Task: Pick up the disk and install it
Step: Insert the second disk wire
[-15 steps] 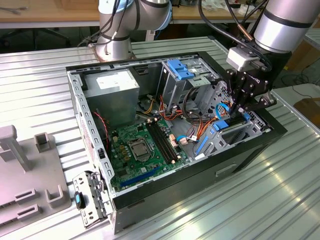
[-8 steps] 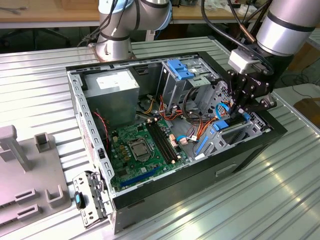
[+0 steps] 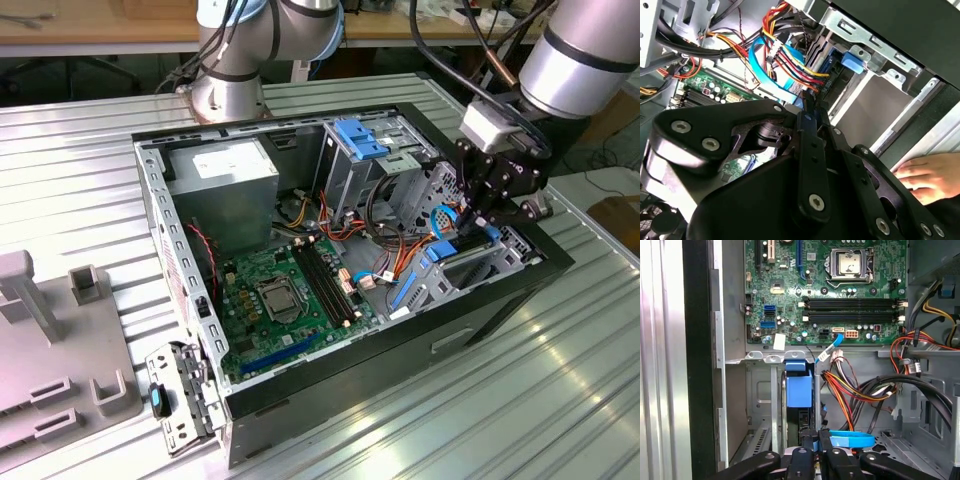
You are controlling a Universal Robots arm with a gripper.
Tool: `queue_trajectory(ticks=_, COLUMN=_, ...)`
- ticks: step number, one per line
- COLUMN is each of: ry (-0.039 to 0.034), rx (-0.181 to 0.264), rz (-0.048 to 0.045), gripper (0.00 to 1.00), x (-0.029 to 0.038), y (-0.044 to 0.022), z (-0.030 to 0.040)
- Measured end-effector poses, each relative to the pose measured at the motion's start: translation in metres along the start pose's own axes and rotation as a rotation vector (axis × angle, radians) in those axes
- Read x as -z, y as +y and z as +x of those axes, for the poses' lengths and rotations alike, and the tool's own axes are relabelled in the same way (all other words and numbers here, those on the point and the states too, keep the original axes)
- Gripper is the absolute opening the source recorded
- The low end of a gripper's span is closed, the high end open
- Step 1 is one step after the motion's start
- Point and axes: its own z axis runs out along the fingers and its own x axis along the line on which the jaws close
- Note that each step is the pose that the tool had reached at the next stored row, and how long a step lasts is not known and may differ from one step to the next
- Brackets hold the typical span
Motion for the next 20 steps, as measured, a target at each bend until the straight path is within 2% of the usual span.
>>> queue_trajectory(ticks=1, ry=-0.0002, rx=0.000, rz=0.0017, gripper=0.16, x=-0.0004, y=-0.0001, z=0.0003)
queue_trajectory(ticks=3, ry=-0.0007, rx=0.002, rz=0.0230, gripper=0.16, x=-0.0007, y=0.0005, z=0.0006)
queue_trajectory(ticks=4, ry=-0.0007, rx=0.003, rz=0.0281, gripper=0.16, x=-0.0007, y=0.0011, z=0.0007)
queue_trajectory(ticks=20, ry=-0.0015, rx=0.004, rz=0.0283, gripper=0.16, x=-0.0026, y=0.0030, z=0.0021)
